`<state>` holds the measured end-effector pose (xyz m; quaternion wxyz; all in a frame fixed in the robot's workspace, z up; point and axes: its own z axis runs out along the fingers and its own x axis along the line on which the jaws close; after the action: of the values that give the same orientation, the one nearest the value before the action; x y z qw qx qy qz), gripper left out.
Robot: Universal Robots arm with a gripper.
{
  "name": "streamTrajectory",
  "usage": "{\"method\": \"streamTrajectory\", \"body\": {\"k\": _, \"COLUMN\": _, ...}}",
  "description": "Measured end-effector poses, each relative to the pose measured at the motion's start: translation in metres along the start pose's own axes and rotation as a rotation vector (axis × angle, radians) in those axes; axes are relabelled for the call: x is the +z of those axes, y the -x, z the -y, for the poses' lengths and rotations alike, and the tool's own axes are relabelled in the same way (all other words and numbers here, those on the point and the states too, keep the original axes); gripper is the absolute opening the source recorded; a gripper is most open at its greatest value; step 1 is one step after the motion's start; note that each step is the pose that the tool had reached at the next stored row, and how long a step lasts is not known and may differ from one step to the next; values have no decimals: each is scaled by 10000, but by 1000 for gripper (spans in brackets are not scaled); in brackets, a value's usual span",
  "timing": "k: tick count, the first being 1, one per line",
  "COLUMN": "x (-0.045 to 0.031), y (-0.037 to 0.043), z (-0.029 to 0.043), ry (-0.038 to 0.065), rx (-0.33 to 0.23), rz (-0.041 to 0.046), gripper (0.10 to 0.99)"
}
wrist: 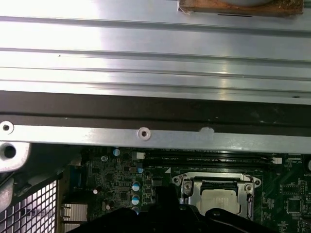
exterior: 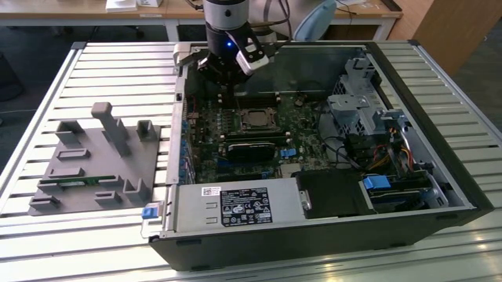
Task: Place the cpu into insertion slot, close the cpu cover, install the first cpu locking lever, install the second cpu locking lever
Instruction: 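Install the first cpu locking lever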
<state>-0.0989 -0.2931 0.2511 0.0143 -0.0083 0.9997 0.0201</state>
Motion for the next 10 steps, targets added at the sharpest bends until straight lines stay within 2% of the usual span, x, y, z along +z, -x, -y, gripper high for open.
{"method": "streamTrajectory", "body": {"k": 10, "x": 3, "y": 97, "z": 2, "ry": 0, "rx": 0, "rz": -1, "gripper": 122}}
